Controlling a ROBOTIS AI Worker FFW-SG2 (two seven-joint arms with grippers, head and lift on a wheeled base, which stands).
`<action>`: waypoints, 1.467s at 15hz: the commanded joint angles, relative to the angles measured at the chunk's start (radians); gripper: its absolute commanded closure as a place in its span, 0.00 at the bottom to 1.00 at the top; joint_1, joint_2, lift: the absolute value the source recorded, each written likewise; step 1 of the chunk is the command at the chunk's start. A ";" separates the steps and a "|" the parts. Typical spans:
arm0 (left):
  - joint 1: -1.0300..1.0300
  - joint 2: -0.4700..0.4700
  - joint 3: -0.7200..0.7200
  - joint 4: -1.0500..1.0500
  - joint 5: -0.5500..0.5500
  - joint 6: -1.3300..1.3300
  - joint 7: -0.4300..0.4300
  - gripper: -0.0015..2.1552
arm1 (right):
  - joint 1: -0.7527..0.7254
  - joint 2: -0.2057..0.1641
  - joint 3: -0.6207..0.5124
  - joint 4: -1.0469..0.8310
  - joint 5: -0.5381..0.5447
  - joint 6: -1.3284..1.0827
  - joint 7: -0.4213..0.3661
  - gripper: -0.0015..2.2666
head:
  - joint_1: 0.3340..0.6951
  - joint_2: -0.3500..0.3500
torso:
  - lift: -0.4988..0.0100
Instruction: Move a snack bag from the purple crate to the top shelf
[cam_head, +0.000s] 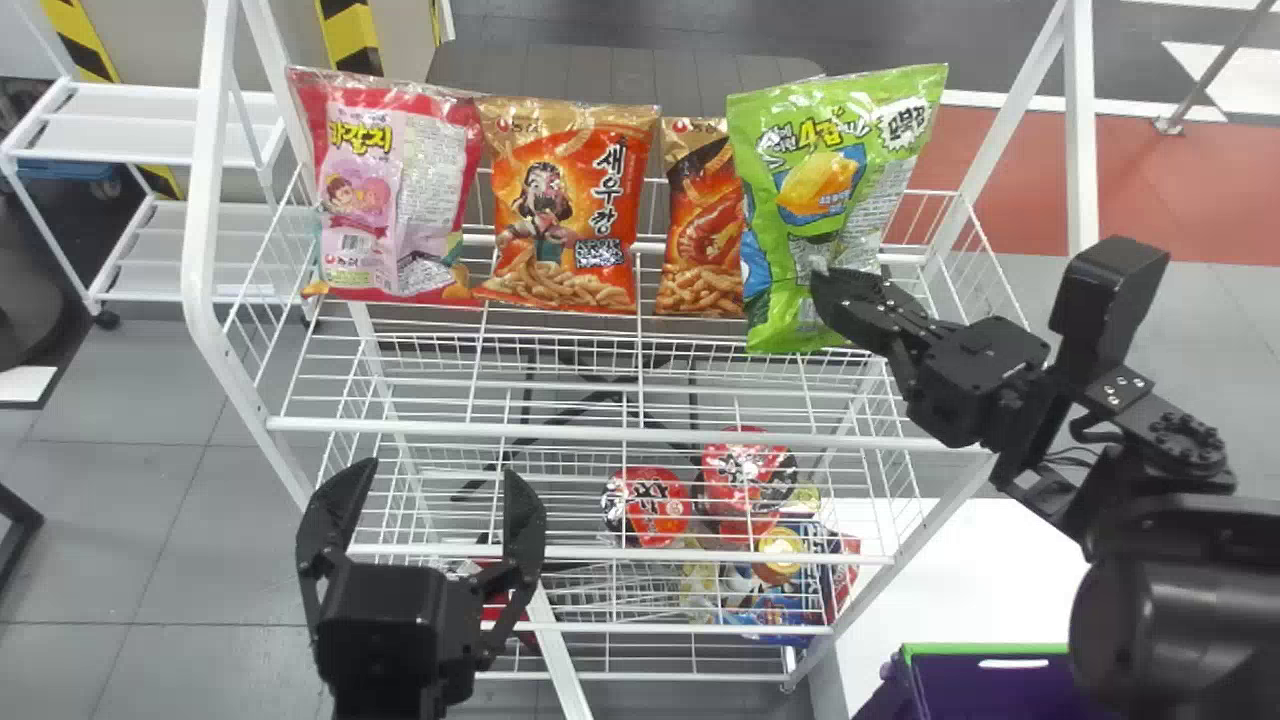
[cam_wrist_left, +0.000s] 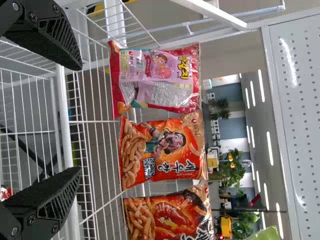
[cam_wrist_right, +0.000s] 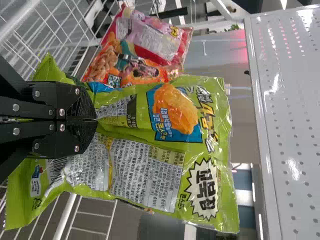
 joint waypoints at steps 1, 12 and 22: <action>0.002 0.008 -0.004 -0.003 -0.002 -0.001 0.008 0.05 | -0.009 0.001 -0.008 0.043 -0.001 -0.042 -0.040 0.88 | 1.00 0.36 | 0.98; 0.010 0.012 -0.015 -0.005 -0.009 -0.013 0.010 0.05 | -0.076 0.001 -0.081 0.235 -0.008 -0.180 -0.147 0.88 | 1.00 0.24 | 0.98; 0.005 0.015 -0.015 0.006 -0.008 -0.056 0.007 0.05 | -0.148 0.001 -0.066 0.390 0.034 -0.269 -0.224 0.88 | 1.00 0.22 | 0.98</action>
